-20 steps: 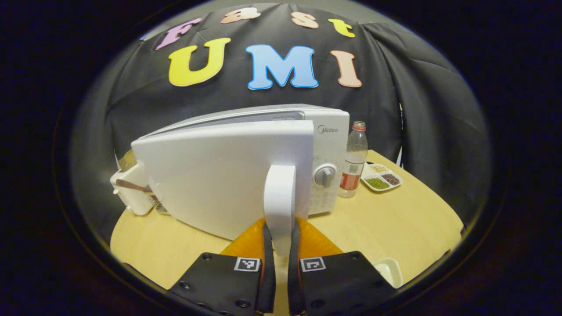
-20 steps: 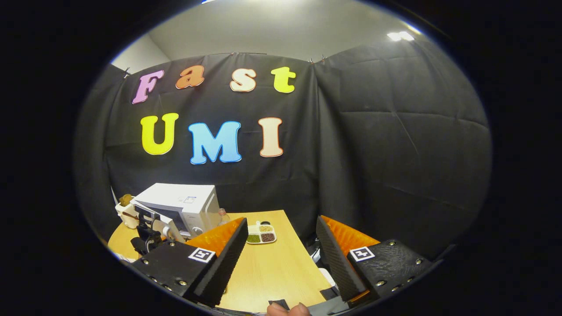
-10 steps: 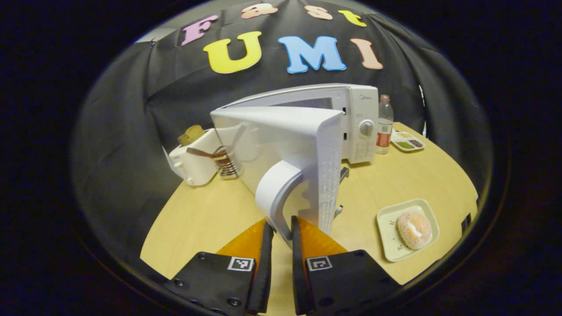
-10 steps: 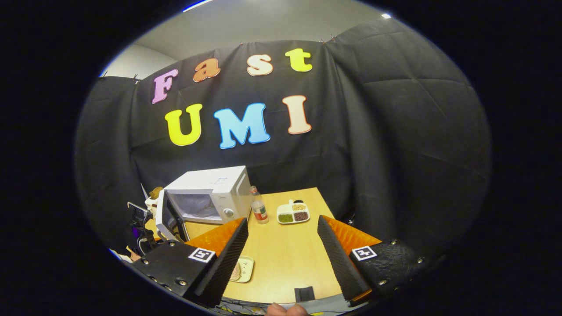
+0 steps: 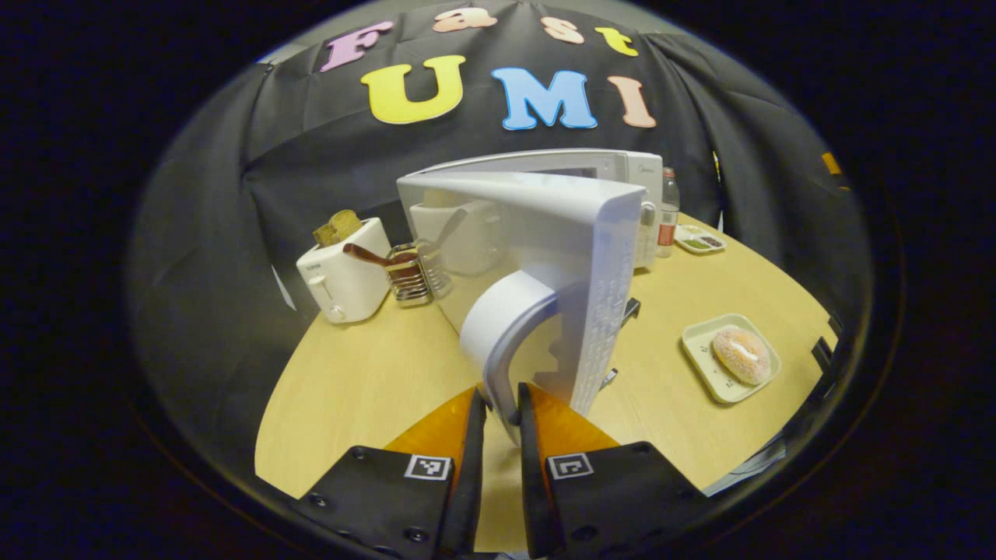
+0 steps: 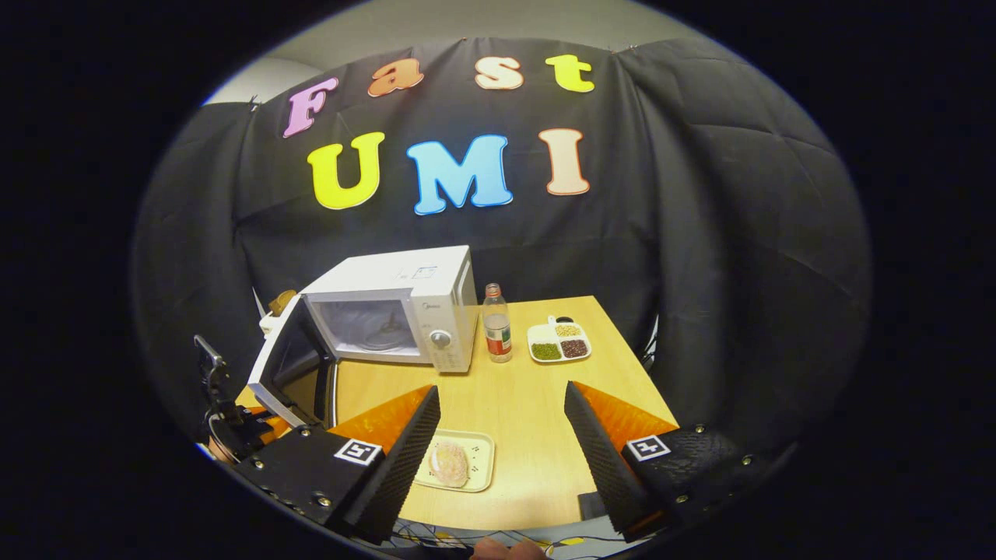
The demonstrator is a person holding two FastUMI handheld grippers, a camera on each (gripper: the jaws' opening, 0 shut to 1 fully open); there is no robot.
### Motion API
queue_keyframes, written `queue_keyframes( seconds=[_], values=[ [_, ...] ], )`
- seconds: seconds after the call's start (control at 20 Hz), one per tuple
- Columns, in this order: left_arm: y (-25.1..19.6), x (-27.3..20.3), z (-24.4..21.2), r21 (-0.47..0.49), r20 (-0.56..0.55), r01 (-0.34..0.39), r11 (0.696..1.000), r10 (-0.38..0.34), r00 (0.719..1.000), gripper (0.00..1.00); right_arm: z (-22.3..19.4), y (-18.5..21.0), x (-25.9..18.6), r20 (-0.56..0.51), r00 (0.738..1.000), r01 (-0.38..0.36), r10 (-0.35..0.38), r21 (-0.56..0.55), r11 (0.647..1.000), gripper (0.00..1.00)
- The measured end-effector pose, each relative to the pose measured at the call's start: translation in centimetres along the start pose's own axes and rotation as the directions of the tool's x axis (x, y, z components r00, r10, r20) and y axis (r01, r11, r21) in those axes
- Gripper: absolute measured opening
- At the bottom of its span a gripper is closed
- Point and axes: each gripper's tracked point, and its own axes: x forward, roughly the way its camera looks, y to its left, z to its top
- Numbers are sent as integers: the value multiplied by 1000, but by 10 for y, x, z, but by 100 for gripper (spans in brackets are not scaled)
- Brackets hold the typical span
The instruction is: Open the microwave oven with the left hand, put the food in, and close the microwave oven.
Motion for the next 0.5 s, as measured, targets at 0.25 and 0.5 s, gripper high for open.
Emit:
queue_keyframes(
  seconds=[0.25,0.5],
  values=[
    [31,-11,3,-100,40,-2,995,6,999,47,-50,48,36,-147,989,-19,9,-66,998,99],
    [35,-55,5,-188,89,-7,982,24,996,78,-111,78,74,-312,950,-68,9,-180,981,98]
  ],
)
